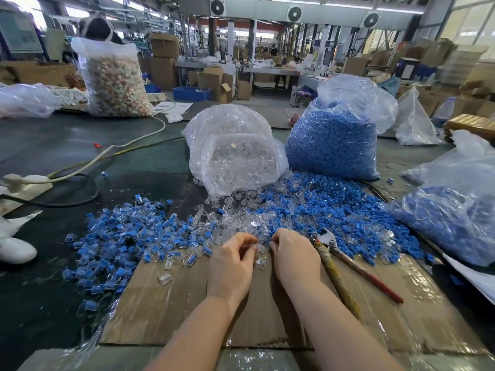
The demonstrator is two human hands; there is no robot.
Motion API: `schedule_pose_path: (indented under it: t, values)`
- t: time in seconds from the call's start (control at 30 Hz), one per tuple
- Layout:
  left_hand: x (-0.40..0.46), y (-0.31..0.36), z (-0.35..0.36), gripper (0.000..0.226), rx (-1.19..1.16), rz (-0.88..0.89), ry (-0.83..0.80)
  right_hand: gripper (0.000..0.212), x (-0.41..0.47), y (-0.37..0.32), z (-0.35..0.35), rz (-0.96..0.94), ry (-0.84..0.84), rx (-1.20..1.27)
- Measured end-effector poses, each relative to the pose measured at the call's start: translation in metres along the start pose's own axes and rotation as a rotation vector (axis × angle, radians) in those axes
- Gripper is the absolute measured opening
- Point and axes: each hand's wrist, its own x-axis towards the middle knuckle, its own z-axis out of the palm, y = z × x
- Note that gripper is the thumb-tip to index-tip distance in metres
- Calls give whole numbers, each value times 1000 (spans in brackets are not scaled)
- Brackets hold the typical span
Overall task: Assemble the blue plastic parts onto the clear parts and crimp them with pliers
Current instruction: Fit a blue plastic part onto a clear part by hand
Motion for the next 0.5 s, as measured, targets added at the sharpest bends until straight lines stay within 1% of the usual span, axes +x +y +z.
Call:
schedule_pose_path:
  t: [0.1,0.2,0.27,0.33,0.4,0.5]
  values:
    - [0,0,0,14,2,0,3,12,2,0,2,39,16,-9]
    - [1,-1,0,13,13,9,0,13,3,3,2,74,30,76]
    - [2,-2,0,10,11,8,-9,19,1,4,1,77,53,161]
    - [2,-3,0,9,13,9,-18,29,-4,6,0,53,75,235]
    - [2,-3,0,10,28,19,-29,33,-10,7,-1,26,87,302]
    - [1,-2,0,16,28,28,-40,23,-18,11,-2,-10,112,383]
